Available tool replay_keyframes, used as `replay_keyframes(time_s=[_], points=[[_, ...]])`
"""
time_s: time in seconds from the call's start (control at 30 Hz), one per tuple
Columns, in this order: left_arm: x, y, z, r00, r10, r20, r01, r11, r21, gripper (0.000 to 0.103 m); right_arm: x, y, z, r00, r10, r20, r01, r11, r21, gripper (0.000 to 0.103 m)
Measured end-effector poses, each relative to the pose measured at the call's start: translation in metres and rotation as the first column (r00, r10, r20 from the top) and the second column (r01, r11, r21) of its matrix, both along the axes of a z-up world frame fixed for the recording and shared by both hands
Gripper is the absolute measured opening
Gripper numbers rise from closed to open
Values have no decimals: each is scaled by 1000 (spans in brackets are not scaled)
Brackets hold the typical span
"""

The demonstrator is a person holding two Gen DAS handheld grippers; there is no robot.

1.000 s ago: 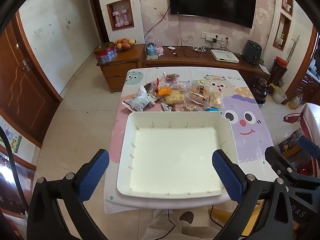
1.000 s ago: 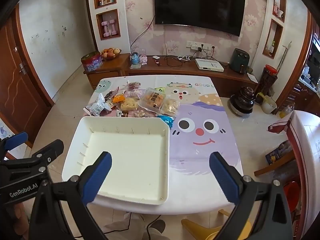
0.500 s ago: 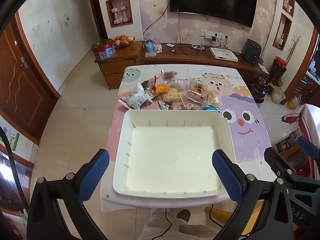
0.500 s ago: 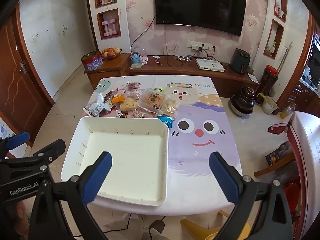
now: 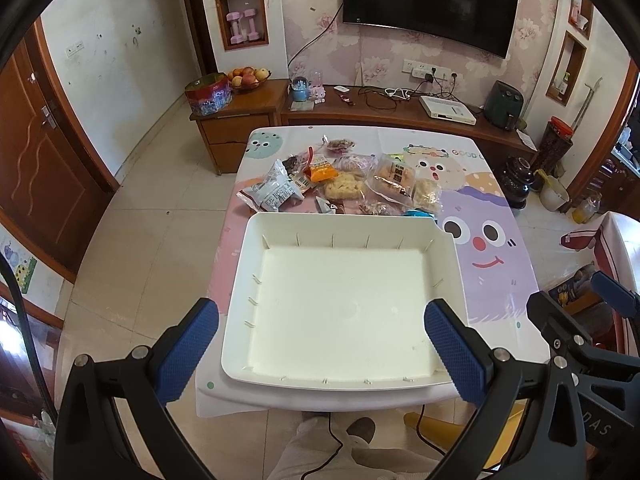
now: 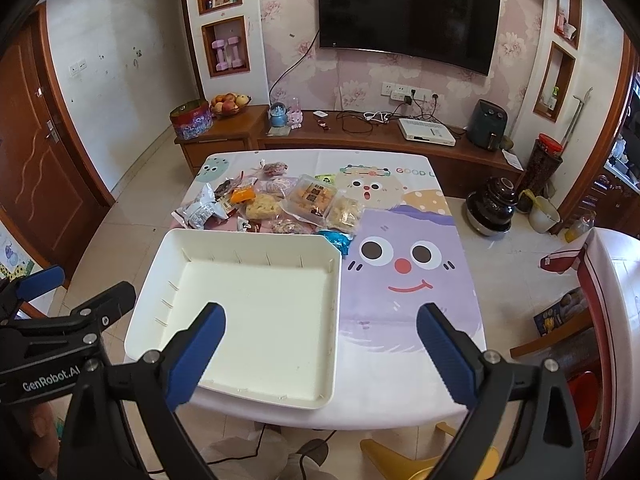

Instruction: Organize snacks

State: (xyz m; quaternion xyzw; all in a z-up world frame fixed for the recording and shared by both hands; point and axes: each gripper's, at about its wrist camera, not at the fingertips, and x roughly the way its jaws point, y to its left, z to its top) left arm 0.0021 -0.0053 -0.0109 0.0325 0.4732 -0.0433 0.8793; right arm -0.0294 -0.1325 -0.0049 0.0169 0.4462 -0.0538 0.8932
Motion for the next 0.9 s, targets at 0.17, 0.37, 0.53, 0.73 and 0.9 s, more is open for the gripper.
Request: replay_keyframes(time_s=[0.17,0.37,0.53,0.73,0.9], points=[[0,0,0,1000,-8,-2,8,1000,-2,102,0,1,0,1000,-12,-6,11,1000,-2,97],[8,7,2,1000,-22,-15,22,1000,-8,102,6,5,0,999,-28,-20,28,1000,3,97],[20,14,-3,998,-33,-56,33,999,1,102,10,12,0,999,-27,-35,27,1000,-4,97],[28,19,-8,995,-57,-88,57,998,-2,102,12,17,-3,998,-47,-51,47,999,0,97],[30,19,-8,994,-69,-82,71,997,11,102,13,20,-3,996,-68,-60,68,998,2,97]])
